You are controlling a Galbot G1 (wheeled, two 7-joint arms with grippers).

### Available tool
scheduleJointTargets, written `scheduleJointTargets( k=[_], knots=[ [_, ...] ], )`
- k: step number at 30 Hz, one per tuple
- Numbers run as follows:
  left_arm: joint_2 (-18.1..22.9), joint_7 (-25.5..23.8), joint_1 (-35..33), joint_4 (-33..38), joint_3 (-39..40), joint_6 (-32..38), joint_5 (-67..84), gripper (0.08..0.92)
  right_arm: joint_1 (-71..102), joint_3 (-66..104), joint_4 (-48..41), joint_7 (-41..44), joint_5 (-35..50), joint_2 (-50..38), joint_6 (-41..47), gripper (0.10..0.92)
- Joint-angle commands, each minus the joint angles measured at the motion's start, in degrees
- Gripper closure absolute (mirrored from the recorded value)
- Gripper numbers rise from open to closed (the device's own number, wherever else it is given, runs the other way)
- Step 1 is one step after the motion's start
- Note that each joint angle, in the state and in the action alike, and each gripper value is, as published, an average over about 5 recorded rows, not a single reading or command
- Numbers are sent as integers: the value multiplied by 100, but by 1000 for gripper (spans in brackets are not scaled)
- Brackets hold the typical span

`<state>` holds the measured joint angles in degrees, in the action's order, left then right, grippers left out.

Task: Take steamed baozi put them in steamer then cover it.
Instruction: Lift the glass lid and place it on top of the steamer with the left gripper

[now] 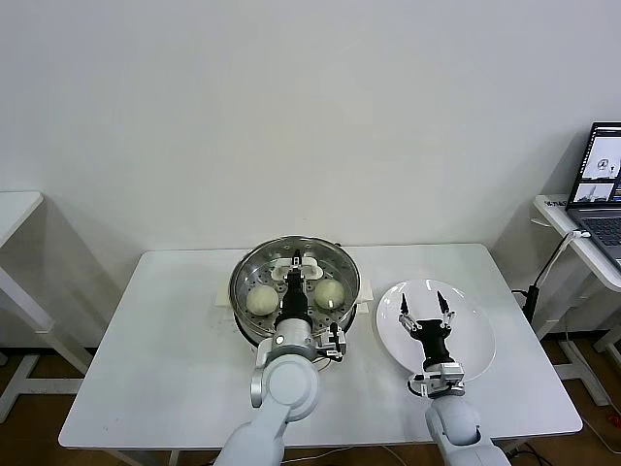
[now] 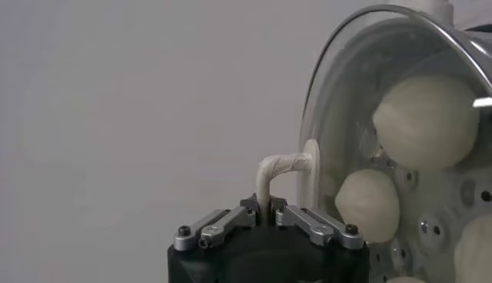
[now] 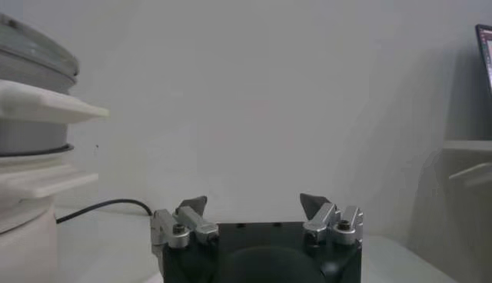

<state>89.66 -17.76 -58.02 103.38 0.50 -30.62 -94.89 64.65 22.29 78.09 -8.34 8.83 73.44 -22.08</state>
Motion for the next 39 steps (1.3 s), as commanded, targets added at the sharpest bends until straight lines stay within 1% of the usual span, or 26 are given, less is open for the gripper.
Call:
scheduleJointTargets(
  k=[1,33,36,39],
  knots=[
    [17,11,7,-54,-19,21,-140,813,-7,-5,-7,5,-3,5,-6,203],
    [119,38,-51,-177,-126,121,-221,810,-31,4,17,7,10,-15,-4,203],
    [114,49,-58,-148,-137,124,-220,765,-31,2,20,6,12,-17,-2,203],
    [91,41,-81,-71,-138,124,-212,679,-31,-1,24,6,13,-22,-1,203]
  ],
)
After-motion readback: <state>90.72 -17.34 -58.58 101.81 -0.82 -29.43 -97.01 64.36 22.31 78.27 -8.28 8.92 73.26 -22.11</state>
